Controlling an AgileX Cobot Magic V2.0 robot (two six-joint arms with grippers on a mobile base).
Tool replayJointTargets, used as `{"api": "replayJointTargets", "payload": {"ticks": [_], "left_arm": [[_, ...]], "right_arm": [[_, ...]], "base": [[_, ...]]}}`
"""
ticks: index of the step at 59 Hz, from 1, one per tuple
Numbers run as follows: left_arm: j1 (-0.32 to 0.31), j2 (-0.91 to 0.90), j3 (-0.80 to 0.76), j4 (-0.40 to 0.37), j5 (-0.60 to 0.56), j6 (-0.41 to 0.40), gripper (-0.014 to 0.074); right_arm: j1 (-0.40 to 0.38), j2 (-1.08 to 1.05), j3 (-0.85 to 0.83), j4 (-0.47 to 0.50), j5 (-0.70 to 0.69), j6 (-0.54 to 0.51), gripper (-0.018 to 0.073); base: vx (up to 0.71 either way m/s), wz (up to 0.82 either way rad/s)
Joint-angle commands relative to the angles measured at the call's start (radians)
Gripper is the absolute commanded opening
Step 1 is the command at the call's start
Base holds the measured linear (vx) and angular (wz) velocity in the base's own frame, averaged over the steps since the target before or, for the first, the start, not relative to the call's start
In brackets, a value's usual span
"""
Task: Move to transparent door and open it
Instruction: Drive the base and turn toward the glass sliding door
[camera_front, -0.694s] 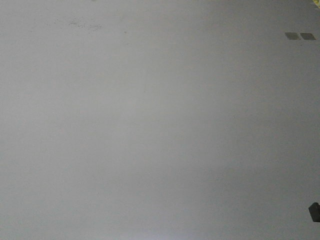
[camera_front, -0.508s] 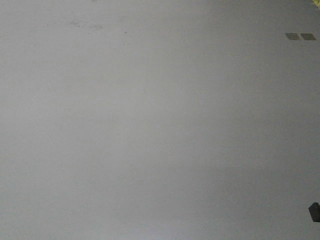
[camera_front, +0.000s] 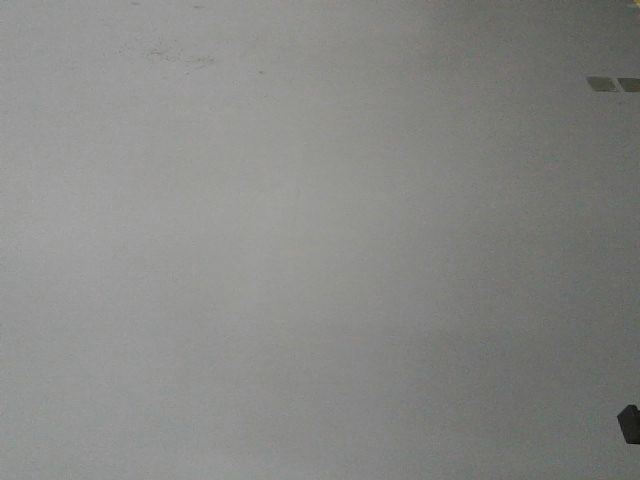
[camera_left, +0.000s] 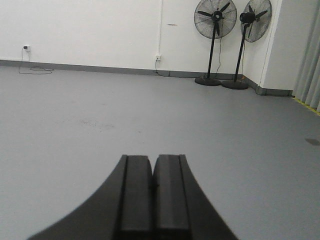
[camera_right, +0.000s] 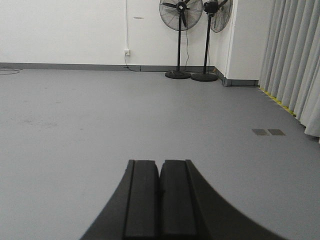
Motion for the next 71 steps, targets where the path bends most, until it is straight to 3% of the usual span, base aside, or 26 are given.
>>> {"api": "replayJointTargets", "payload": {"ticks": [1, 46, 71], "left_arm": [[-0.001, -0.012, 0.032, -0.001, -0.084, -0.005, -0.0006], [-0.001, -0.012, 0.032, -0.001, -0.084, -0.005, -0.0006], [-0.001, -0.012, 0.032, -0.001, -0.084, -0.005, -0.0006]], "right_arm": [[-0.004, -0.007, 0.014, -0.006, -0.084, -0.002, -0.0008], [-0.004, -0.007, 0.014, -0.006, -0.084, -0.002, -0.0008], [-0.004, -0.007, 0.014, -0.006, -0.084, -0.002, -0.0008]], "base": [[0.24, 0.08], [0.40, 0.13], [0.57, 0.45]]}}
